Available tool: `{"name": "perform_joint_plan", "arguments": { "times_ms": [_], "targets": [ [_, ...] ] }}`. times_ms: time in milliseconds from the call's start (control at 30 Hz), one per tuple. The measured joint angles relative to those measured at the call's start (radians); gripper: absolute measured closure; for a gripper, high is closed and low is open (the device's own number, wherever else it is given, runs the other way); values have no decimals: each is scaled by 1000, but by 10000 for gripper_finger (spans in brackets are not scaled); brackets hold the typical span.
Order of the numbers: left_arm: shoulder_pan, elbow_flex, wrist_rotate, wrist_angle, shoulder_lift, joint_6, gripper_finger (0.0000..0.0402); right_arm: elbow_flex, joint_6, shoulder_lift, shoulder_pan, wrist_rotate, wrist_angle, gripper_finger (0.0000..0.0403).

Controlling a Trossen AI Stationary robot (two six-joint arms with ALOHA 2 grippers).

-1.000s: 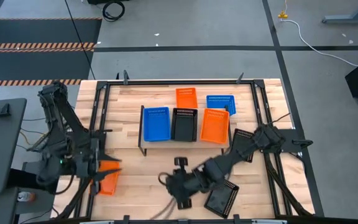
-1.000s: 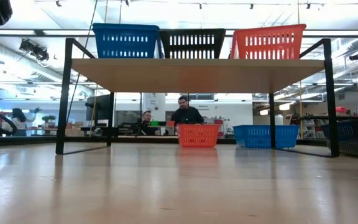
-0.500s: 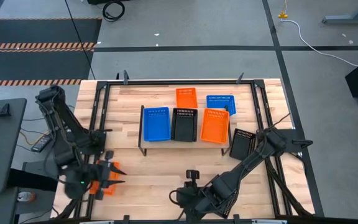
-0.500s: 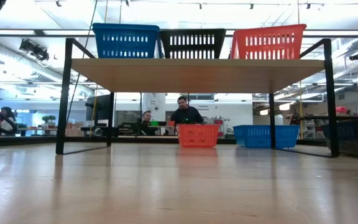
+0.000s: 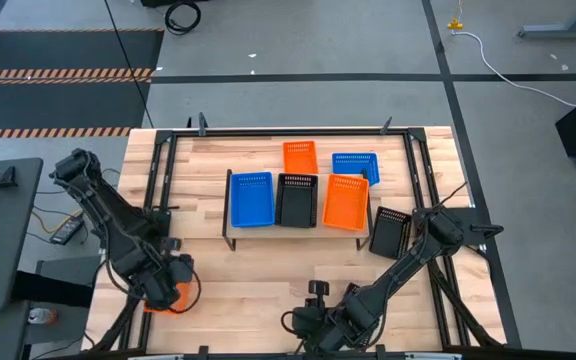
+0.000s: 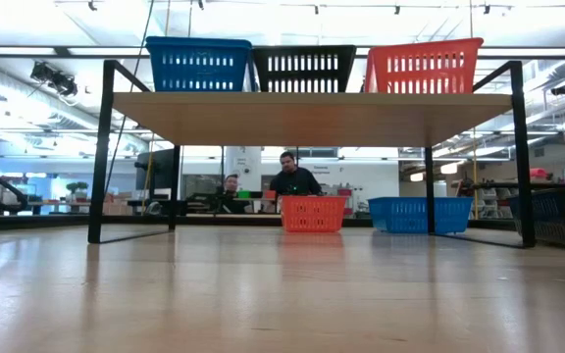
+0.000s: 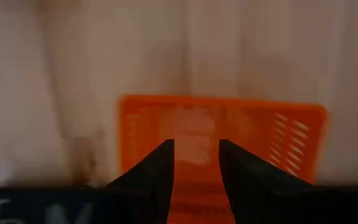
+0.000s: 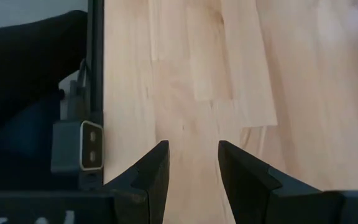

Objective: Stack baskets on shelf by color
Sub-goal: Stack the bottom orange basket on the orange basket on the shelf

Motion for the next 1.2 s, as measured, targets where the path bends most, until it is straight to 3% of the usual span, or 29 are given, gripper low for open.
{"name": "perform_joint_plan", "arguments": {
  "times_ms": [133, 267, 500, 967, 1100, 1200],
  "targets": [
    [-59, 0, 84, 53, 35, 5, 269, -13, 13, 0, 13, -1, -3, 259],
    [-123, 0, 133, 163, 75, -86, 269, -13, 14, 0, 20, 0, 2, 259],
    [-216, 0, 134, 274, 143, -220, 262, -13, 14, 0, 19, 1, 2, 259],
    [-219, 0, 125, 318, 284, -246, 194, -12, 21, 0, 24, 4, 23, 259],
    [-208, -1, 124, 307, 301, -245, 195, -12, 22, 0, 24, 5, 24, 259],
    [-208, -1, 120, 305, 312, -241, 219, -11, 22, 0, 24, 5, 24, 259]
  ]
}}
